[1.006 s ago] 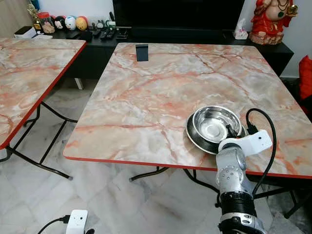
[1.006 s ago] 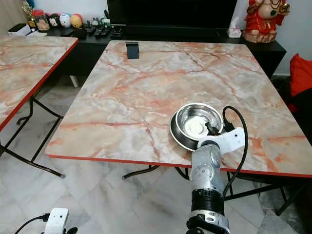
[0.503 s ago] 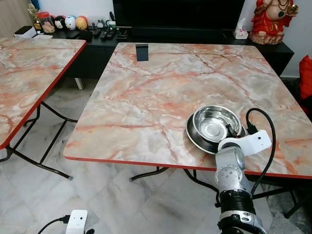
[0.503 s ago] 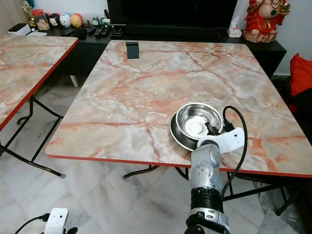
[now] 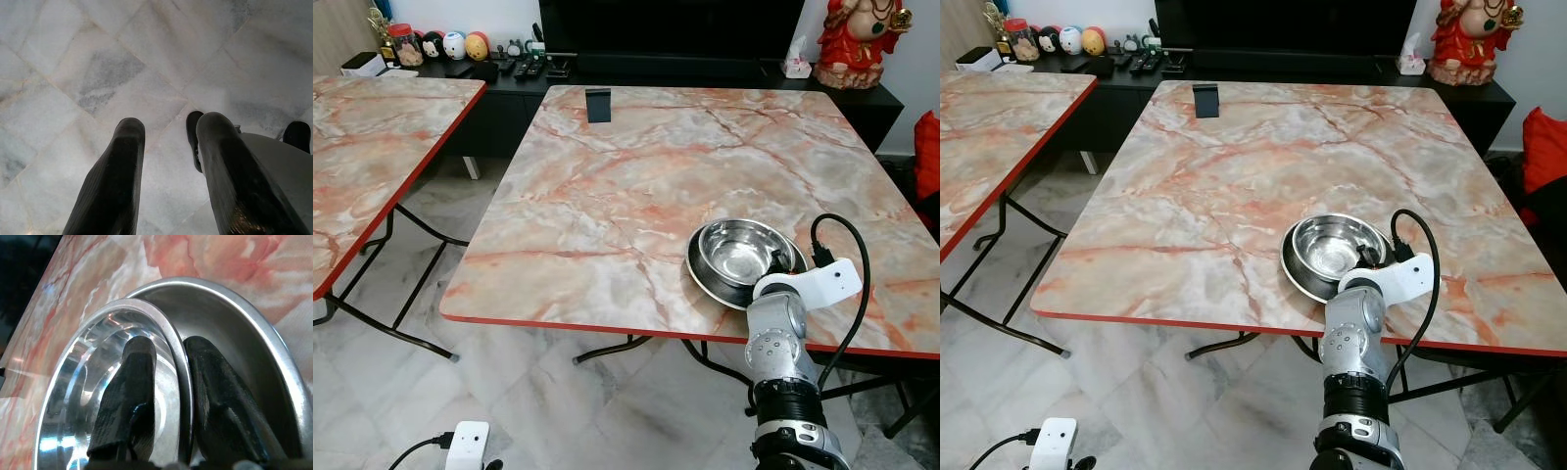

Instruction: Setting the table

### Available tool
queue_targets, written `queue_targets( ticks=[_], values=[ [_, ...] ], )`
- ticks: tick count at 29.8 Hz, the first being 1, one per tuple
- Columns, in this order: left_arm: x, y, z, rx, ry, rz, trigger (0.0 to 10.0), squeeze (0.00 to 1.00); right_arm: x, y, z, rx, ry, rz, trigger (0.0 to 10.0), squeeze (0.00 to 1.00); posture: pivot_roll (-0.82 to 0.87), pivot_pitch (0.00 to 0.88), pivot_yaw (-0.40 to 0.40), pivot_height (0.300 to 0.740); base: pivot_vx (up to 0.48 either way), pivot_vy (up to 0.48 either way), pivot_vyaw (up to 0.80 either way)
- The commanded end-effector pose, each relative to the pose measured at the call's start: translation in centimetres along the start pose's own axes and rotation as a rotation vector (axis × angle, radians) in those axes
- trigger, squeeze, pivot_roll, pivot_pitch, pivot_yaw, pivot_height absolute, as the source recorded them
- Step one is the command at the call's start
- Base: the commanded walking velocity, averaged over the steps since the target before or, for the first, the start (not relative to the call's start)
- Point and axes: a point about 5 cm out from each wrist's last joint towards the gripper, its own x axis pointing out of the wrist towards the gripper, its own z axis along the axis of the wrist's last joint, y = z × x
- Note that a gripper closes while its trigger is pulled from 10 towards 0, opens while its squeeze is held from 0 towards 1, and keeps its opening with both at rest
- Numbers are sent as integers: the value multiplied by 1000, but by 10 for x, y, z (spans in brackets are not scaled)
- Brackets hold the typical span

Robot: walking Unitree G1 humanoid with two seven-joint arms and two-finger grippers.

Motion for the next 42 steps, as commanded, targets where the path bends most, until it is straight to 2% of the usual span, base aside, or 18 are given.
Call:
queue_targets(
  ticks=[1, 15, 20, 21, 22, 25, 31, 36, 42],
  values=[
    [-1, 2, -6, -5, 25, 6, 10000, 0, 1, 1, 2, 8, -7, -11, 10000, 0, -36, 0, 0, 740, 0, 0, 0],
    [-1, 1, -4, -3, 22, 3, 10000, 0, 1, -3, 10, -45, -70, -35, 10000, 0, -35, 0, 2, 740, 0, 0, 0],
    [-1, 1, -5, -2, 23, 4, 10000, 0, 1, 3, 9, -56, -73, -4, 10000, 0, -33, 0, 1, 740, 0, 0, 0],
    [-1, 1, -5, -2, 23, 5, 10000, 0, 1, 4, 9, -57, -74, 3, 10000, 12, -33, 0, 1, 740, 0, 0, 0],
    [-1, 1, -5, -2, 23, 6, 10000, 0, 1, 4, 9, -61, -75, 6, 10000, 98, -33, 0, 1, 740, 0, 0, 0],
    [-1, 1, -4, -1, 23, 6, 10000, 0, 1, 5, 9, -69, -75, 8, 10000, 0, -34, 0, 0, 740, 0, 0, 0],
    [-1, 1, -4, -1, 22, 7, 10000, 0, 0, 7, 9, -95, -85, 33, 10000, 0, -35, 0, 0, 740, 0, 0, 0],
    [-1, 1, -4, -2, 22, 8, 10000, 0, -3, 10, 16, -191, -156, 44, 10000, 0, -35, 0, 0, 740, 0, 0, 0],
    [-1, 1, -4, -4, 22, 8, 10000, 0, -3, 7, 13, -187, -149, 22, 10000, 0, -31, 0, -1, 740, 0, 0, 0]
  ],
)
